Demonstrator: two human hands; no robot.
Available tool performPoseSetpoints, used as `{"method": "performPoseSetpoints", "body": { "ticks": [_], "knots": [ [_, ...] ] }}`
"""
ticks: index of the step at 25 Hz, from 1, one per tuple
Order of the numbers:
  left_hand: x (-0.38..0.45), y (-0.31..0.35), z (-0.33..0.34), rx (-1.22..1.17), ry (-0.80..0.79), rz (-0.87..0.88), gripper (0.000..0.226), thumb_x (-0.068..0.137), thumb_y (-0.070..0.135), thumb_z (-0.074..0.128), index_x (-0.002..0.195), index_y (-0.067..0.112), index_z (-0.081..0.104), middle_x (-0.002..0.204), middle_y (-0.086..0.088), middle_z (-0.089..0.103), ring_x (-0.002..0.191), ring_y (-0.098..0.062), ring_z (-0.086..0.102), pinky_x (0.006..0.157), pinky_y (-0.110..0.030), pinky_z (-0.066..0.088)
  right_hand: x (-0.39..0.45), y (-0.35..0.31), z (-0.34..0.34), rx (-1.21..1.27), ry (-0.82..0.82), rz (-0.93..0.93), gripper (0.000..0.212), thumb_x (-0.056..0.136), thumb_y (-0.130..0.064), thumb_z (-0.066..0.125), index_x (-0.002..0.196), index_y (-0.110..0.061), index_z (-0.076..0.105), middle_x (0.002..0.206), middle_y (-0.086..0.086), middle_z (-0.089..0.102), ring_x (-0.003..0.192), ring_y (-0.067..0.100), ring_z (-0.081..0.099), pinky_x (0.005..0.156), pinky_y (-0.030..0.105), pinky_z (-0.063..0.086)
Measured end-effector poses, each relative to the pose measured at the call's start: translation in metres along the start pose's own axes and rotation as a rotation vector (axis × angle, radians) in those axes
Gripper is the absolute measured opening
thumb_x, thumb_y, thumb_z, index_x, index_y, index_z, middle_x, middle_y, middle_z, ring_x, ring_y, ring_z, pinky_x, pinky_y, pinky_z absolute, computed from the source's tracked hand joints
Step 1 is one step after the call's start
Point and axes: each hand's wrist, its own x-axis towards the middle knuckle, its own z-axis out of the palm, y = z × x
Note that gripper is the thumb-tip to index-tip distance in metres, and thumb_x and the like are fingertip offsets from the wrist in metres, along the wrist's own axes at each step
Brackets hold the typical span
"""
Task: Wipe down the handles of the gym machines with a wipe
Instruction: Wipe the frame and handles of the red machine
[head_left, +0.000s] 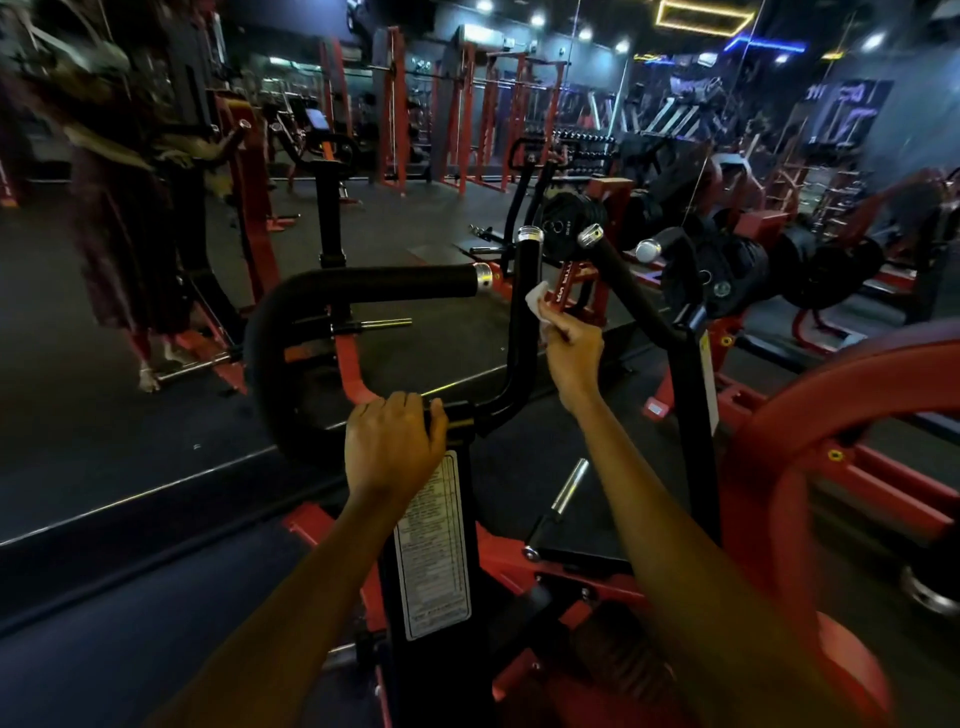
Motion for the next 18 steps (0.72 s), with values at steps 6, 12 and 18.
{"method": "performPoseSetpoints", "body": {
  "ticks": [6, 12, 18],
  "knots": [
    [0.000, 0.001, 0.001, 0.036, -0.007, -0.005, 0.046, 0.090, 0.034, 0.036, 0.057, 0.010, 0.057, 0.051, -0.005, 0.055, 0.043, -0.021, 0.050, 0.052, -0.029, 0.041, -0.061, 0.004, -0.006, 0.059, 0.044, 0.074, 0.032, 0.085, 0.010, 0.055, 0.114, 0.000, 0.063, 0.106, 0.011, 0.067, 0.082, -0.002, 0.058, 0.075, 0.008, 0.046],
    [0.000, 0.001, -0.001, 0.044, -0.030, -0.012, 0.047, 0.092, 0.034, 0.035, 0.057, 0.011, 0.055, 0.051, -0.004, 0.053, 0.044, -0.020, 0.048, 0.053, -0.031, 0.040, -0.116, -0.009, 0.005, 0.084, 0.150, 0.158, 0.031, 0.086, 0.005, 0.058, 0.114, -0.006, 0.064, 0.089, 0.009, 0.068, 0.070, 0.001, 0.056, 0.073, 0.016, 0.048],
    [-0.001, 0.002, -0.005, 0.043, -0.132, -0.036, 0.049, 0.093, 0.038, 0.030, 0.060, 0.011, 0.056, 0.054, -0.005, 0.055, 0.047, -0.021, 0.049, 0.055, -0.031, 0.041, -0.156, -0.037, 0.018, -0.191, -0.009, 0.070, 0.027, 0.093, -0.001, 0.051, 0.117, 0.000, 0.062, 0.089, 0.011, 0.067, 0.066, 0.003, 0.054, 0.061, -0.001, 0.037]
  ]
}}
